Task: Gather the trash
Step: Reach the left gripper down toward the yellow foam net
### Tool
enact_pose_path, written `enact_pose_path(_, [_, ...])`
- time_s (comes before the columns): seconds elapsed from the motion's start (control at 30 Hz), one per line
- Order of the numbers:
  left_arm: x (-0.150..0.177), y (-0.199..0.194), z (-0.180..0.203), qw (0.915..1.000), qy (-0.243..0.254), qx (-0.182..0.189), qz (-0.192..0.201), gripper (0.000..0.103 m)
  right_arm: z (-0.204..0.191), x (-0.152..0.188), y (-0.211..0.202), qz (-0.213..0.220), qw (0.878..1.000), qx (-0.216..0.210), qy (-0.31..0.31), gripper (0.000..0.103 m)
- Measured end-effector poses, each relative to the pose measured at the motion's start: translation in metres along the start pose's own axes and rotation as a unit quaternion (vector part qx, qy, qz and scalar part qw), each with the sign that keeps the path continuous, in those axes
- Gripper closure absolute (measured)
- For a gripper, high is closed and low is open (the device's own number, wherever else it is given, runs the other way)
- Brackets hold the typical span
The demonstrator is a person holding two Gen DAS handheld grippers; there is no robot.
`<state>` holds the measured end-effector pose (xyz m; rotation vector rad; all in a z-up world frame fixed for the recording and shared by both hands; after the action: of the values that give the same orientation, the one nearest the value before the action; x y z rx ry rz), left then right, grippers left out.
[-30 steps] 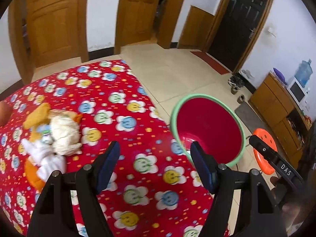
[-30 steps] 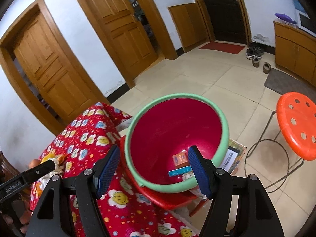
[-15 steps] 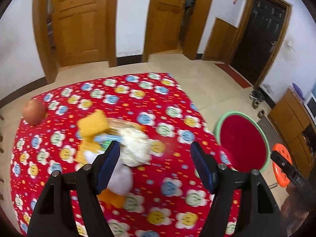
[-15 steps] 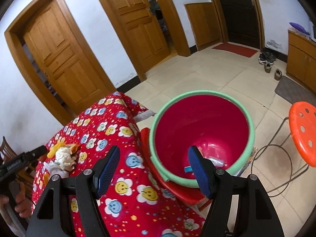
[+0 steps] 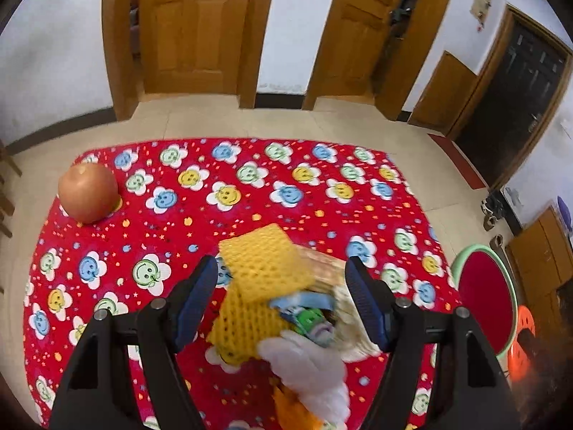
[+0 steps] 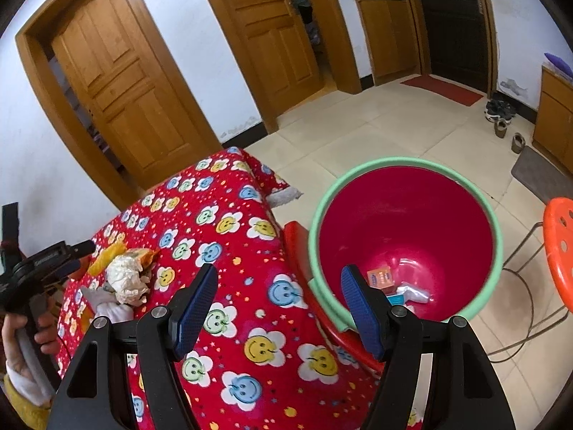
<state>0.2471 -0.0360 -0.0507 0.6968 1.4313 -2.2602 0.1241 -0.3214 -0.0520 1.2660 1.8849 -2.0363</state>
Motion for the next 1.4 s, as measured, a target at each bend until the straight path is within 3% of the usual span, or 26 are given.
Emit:
enact_pose_path(0.37, [0.006,0.04,-0.03,0.9983,-0.048,0.012,-0.029,0.031,-0.023,0.006,0.02,-0.02,1.0,0.001,-0.021,0.03])
enact_pose_path(0.47, [0.009,0.043,-0.031,0.9977,-0.055,0.027,-0.03,0.047,-0.028,0.007,0.023,-0.023,0.999,-0.001,-0.027,0.03])
enact_pose_path(0.77, [0.011,0.031,-0.027,0.9972,-0.052,0.051,-0.013,0.071,-0.053,0.011,0.025,-0.026,0.998,-0.013,-0.052,0.03])
enact_pose_path(1.07, [0.019,-0.007,-0.033,0.9969,-0.059,0.05,0.013,0.072,-0.097,0.011,0.022,-0.022,0.995,-0.045,-0.086,0.03])
enact_pose_path(1.4, [0.04,-0.039,-0.049,0.9974,-0.061,0.023,0.03,0.072,-0.161,0.021,0.035,-0.037,0.987,-0.095,-0.128,0.03])
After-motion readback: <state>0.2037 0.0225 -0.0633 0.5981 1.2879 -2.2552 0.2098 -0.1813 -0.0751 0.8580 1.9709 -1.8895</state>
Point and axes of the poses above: each gripper's, at about its wrist camera, not at the fingertips, and y roughly the way its jaws point, z to its right, x to its underside, the point moved 6 cm from there along y, roughly the way its jaws point, and after that the axes turned 12 degrees about x, right-handed, at the moved point
